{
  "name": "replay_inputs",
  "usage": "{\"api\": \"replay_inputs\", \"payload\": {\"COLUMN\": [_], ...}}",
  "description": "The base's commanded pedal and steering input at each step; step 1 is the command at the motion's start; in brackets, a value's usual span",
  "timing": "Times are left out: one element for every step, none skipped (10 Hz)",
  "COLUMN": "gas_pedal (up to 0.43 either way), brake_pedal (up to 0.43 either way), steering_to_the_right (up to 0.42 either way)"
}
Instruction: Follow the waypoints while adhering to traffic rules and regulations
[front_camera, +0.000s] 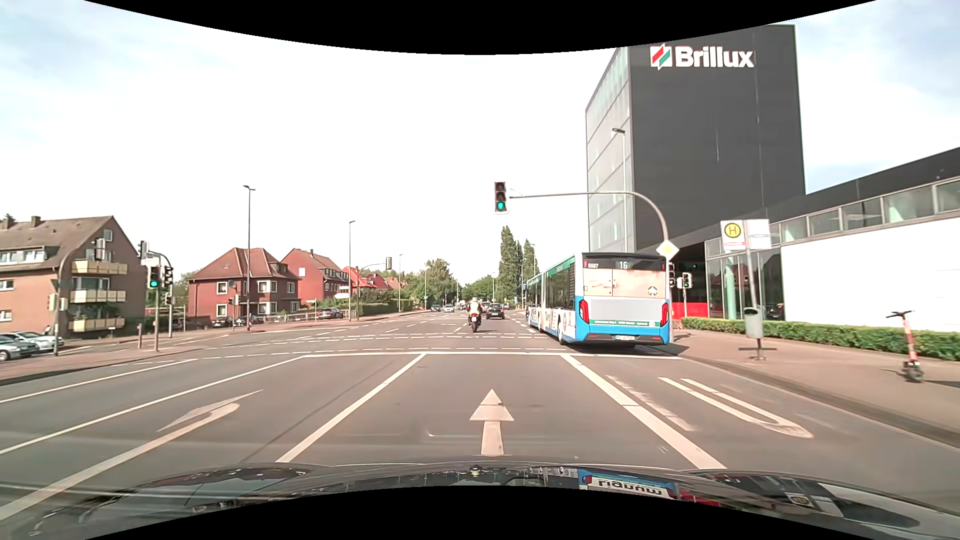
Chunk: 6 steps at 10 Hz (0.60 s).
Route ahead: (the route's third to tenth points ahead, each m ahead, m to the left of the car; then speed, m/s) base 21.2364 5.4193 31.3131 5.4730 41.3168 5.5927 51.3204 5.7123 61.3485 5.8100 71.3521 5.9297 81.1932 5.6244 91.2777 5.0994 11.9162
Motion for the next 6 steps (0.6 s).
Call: {"api": "replay_inputs", "payload": {"gas_pedal": [0.177,0.177,0.177,0.177,0.177,0.177], "brake_pedal": [0.000,0.000,0.000,0.000,0.000,0.000], "steering_to_the_right": [0.001,0.001,0.000,0.000,0.000,0.000]}}
